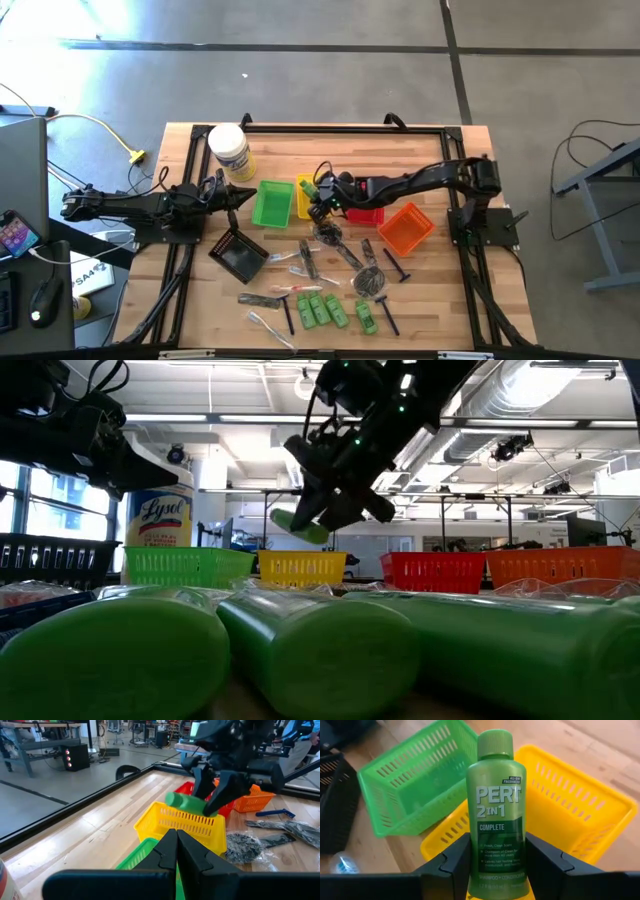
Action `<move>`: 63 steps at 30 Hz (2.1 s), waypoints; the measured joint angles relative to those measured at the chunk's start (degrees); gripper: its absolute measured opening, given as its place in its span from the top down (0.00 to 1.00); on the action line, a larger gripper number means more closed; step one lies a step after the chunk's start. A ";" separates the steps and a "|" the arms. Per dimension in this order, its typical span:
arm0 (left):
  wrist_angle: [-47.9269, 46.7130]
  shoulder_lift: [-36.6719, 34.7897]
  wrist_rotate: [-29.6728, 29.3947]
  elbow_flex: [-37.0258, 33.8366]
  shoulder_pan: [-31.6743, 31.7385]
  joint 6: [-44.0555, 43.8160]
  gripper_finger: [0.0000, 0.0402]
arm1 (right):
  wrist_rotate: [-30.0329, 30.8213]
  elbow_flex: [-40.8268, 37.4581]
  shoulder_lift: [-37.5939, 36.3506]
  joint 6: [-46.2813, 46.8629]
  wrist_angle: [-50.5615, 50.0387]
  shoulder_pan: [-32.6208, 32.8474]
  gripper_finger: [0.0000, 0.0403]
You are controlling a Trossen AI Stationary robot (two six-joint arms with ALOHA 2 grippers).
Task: Pick & Place Travel size toiletries
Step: Put the green shampoo into yellow basket
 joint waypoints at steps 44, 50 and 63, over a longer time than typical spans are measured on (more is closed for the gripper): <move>1.75 0.00 -0.04 0.00 0.01 0.44 1.00 | -5.51 -0.04 4.04 -0.01 1.32 -3.21 0.62; 1.57 0.00 -0.55 0.00 0.02 0.46 1.00 | -5.54 0.00 4.40 -0.12 2.78 -3.32 0.62; 1.31 0.00 -1.38 0.00 0.02 0.46 1.00 | -4.58 0.00 4.39 -1.25 2.92 -3.30 0.56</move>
